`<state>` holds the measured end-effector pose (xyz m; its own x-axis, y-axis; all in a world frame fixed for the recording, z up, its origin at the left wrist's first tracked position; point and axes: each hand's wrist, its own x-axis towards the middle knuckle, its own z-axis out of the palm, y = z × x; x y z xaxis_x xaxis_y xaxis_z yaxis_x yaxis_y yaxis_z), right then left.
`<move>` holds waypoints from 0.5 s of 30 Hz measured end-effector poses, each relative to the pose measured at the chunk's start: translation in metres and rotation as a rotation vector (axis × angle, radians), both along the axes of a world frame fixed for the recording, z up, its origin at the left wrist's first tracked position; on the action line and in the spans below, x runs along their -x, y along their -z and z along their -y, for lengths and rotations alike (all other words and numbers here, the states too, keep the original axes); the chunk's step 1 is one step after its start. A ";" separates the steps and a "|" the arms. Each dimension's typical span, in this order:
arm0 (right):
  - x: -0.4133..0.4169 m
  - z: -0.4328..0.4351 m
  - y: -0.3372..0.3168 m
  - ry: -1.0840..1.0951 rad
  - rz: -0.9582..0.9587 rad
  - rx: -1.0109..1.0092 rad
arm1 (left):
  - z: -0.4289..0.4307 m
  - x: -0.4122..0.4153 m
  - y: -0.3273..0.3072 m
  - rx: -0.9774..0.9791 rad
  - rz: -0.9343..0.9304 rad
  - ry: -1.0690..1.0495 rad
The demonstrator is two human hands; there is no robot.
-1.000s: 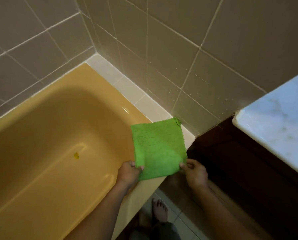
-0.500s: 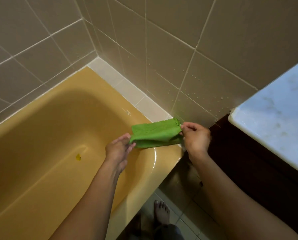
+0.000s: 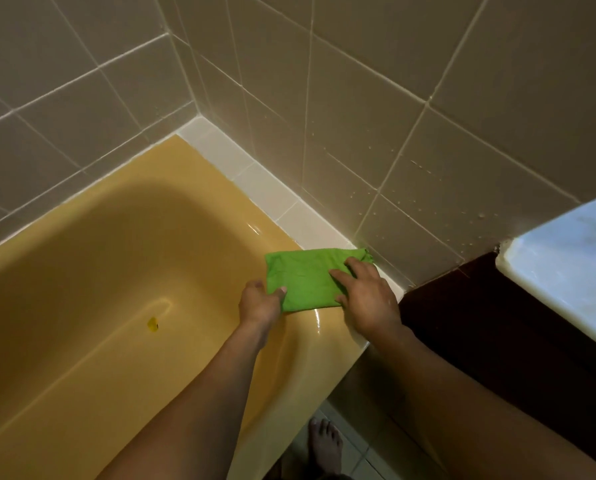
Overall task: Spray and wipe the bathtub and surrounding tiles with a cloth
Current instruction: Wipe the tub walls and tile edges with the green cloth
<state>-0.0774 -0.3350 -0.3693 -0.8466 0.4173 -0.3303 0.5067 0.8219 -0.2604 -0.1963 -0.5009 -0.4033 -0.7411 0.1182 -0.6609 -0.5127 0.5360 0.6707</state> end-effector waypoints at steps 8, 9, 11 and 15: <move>-0.034 0.020 -0.004 0.178 -0.052 0.108 | 0.011 -0.013 -0.019 0.011 -0.085 0.259; -0.040 0.023 -0.008 0.190 -0.006 0.126 | 0.011 -0.015 -0.024 0.010 -0.110 0.308; -0.052 0.030 -0.016 0.188 0.073 0.110 | 0.011 -0.018 -0.032 -0.019 -0.148 0.384; -0.059 0.035 -0.020 0.069 -0.066 -0.056 | 0.005 -0.019 -0.049 -0.071 -0.219 0.565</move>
